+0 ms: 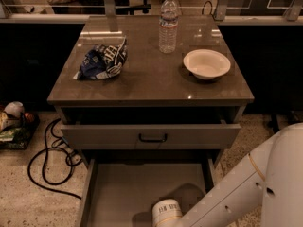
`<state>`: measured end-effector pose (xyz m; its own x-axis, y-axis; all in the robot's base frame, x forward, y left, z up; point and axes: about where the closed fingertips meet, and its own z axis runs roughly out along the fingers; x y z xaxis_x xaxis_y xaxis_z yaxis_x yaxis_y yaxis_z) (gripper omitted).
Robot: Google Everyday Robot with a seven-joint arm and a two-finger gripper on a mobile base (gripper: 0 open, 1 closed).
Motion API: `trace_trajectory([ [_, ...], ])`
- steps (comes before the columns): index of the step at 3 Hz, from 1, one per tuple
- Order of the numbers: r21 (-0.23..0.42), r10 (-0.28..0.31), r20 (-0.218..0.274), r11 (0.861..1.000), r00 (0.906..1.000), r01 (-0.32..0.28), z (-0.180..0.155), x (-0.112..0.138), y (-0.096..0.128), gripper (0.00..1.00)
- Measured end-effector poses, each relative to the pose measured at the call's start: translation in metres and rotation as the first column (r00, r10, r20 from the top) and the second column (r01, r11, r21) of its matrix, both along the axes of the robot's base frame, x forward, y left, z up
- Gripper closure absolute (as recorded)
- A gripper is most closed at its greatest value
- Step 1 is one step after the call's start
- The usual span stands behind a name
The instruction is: Close middle drawer
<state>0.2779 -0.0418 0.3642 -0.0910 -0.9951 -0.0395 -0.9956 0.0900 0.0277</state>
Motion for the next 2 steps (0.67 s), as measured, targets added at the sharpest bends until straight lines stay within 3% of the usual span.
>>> trace_trajectory([
  [1,0.000,0.000,0.000,1.000,1.0000,0.000,0.0016,0.0000,0.0000,0.87],
  [2,0.000,0.000,-0.002,1.000,1.0000,0.000,0.0011,-0.0007,-0.0003,1.00],
])
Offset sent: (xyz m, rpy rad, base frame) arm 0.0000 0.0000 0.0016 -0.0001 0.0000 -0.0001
